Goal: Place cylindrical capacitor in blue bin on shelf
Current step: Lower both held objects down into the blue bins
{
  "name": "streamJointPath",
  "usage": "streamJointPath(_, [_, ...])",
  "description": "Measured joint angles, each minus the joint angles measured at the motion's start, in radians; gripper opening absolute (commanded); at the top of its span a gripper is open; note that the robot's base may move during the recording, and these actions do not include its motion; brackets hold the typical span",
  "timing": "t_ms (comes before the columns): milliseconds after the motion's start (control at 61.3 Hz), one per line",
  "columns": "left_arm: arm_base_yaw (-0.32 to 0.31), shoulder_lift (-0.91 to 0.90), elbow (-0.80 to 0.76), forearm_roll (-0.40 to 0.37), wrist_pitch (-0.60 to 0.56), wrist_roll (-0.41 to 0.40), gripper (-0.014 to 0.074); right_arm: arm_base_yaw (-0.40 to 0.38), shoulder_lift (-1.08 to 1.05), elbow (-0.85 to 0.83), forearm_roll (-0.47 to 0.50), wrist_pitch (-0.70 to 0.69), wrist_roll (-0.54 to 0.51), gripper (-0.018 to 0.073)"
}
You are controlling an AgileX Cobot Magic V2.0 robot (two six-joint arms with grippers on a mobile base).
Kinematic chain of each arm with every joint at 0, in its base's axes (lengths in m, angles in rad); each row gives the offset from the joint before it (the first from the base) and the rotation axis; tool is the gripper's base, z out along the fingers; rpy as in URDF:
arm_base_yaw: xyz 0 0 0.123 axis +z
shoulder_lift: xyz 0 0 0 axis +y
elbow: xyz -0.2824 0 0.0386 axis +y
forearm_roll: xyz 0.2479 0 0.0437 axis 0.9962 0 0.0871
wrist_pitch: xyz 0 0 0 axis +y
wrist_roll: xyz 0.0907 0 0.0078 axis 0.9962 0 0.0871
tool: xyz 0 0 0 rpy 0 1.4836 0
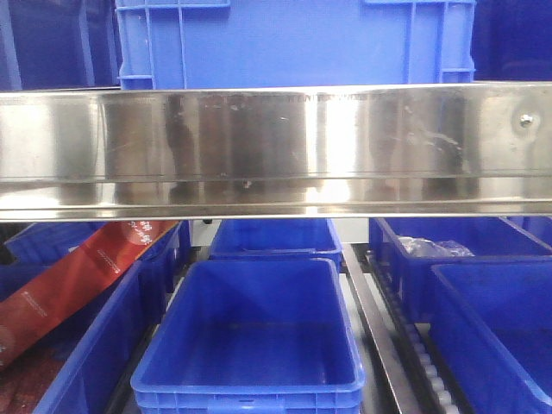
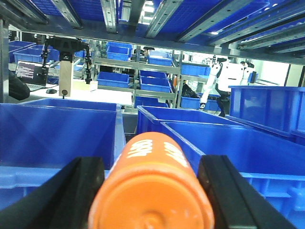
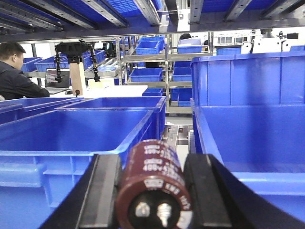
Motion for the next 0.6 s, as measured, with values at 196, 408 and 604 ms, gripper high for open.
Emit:
streamJointPath(196, [0.0, 0.0, 0.0, 0.0, 0.0, 0.0, -0.0111, 0.0, 0.0, 0.0, 0.0, 0.0, 0.0, -0.0167])
streamJointPath(408, [0.0, 0.0, 0.0, 0.0, 0.0, 0.0, -0.0111, 0.0, 0.0, 0.0, 0.0, 0.0, 0.0, -0.0167])
streamJointPath(604, [0.0, 0.0, 0.0, 0.0, 0.0, 0.0, -0.0111, 0.0, 0.0, 0.0, 0.0, 0.0, 0.0, -0.0167])
